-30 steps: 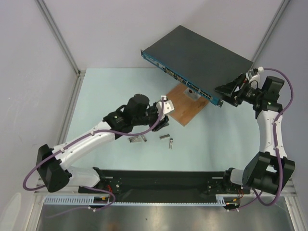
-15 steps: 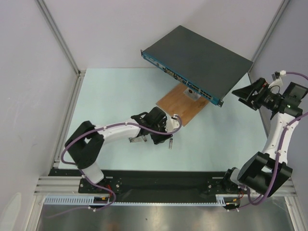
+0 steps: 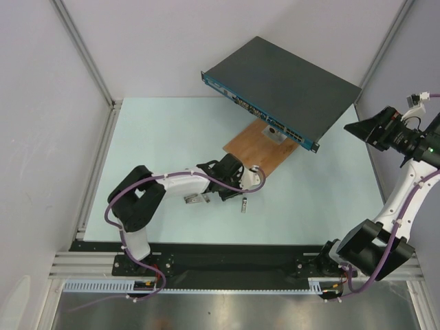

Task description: Insert the plug into the switch port

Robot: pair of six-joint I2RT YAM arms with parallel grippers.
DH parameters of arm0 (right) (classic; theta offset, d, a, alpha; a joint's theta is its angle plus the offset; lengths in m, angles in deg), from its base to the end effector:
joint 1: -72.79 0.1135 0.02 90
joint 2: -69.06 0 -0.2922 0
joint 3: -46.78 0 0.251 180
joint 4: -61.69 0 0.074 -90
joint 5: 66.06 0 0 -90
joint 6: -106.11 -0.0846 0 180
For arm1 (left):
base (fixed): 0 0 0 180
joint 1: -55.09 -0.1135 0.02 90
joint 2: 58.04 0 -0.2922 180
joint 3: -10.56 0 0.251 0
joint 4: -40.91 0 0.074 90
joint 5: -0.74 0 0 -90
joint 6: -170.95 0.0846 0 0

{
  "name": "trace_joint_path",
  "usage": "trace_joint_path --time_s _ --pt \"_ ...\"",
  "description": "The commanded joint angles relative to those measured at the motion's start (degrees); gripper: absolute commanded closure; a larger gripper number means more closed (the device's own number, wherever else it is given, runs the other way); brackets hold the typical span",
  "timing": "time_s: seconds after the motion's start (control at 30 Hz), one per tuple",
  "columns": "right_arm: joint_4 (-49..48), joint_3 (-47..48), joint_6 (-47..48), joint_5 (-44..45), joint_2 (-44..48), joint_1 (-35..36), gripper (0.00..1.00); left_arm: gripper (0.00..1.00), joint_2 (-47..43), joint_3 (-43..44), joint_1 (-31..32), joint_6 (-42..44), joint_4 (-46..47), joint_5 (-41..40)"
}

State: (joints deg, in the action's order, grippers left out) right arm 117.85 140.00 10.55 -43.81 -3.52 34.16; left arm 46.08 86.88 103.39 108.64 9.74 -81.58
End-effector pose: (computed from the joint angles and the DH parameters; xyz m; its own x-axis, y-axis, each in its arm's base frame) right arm 0.2471 -0.0972 0.4192 -0.4858 0.4352 -0.7580 -0.3065 0.7273 0.6141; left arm 0.2541 -0.3022 0.1446 -0.1396 0.8490 -0.5097 0.9607 0.2409 0.1381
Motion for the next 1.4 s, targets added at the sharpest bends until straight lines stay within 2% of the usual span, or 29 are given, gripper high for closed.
trace_joint_path --time_s 0.0,0.07,0.1,0.2,0.3,0.43,0.5,0.53,0.63,0.77,0.8,0.87,0.9,1.1,1.2,1.37 --pt "2.1 3.8 3.7 0.3 0.4 -0.2 0.0 0.68 0.6 0.8 -0.1 1.6 2.2 -0.3" --pt "3.0 5.3 4.7 0.9 0.5 -0.1 0.0 0.73 1.1 1.1 -0.1 1.6 1.8 -0.5" --pt "3.0 5.7 4.9 1.1 0.6 -0.1 0.0 0.83 1.4 1.6 -0.1 1.7 1.4 -0.3" --pt "2.4 7.0 5.4 2.1 1.0 0.7 0.01 1.0 0.0 2.8 -0.3 1.8 -2.2 1.3" --pt "2.5 8.3 10.0 3.5 1.9 2.8 0.01 1.0 -4.2 3.9 -1.6 0.3 -7.7 6.6" --pt "-0.7 8.7 13.6 4.5 4.6 7.5 0.01 1.0 -13.2 6.1 -2.7 -2.5 -16.6 21.4" --pt "-2.4 8.7 17.0 5.3 6.1 10.1 0.02 1.0 -18.6 8.1 -2.7 -3.9 -19.5 26.1" --pt "-2.6 8.8 18.4 5.6 7.7 13.0 0.02 1.0 -20.1 8.6 -2.8 -6.4 -21.1 30.8" --pt "-2.2 7.9 25.2 2.9 12.1 18.6 0.04 1.0 -25.9 9.5 -2.8 -13.8 -21.0 34.3" --pt "-4.5 4.1 30.3 6.9 17.4 34.4 0.11 1.0 -31.2 9.5 -2.9 -21.5 -18.6 40.1" --pt "-5.1 2.6 31.4 8.8 18.2 37.4 0.18 1.0 -32.4 9.4 -2.9 -22.7 -18.5 41.1" --pt "-4.9 1.4 35.6 11.6 19.3 43.6 0.21 1.0 -33.2 9.2 -2.9 -26.0 -18.1 43.6" --pt "-4.2 1.0 37.4 15.5 19.2 50.8 0.23 1.0 -33.7 9.1 -2.9 -26.6 -18.3 44.5" --pt "4.3 0.3 52.9 27.2 16.1 76.2 0.27 1.0 -33.3 9.7 -4.6 -31.7 -18.5 52.7" --pt "6.6 -0.5 58.5 31.4 14.8 85.2 0.32 1.0 -32.7 9.8 -5.2 -32.7 -18.3 54.8" --pt "7.1 -4.3 64.4 39.7 13.4 93.6 0.37 1.0 -31.2 9.7 -5.6 -33.1 -19.1 56.4"
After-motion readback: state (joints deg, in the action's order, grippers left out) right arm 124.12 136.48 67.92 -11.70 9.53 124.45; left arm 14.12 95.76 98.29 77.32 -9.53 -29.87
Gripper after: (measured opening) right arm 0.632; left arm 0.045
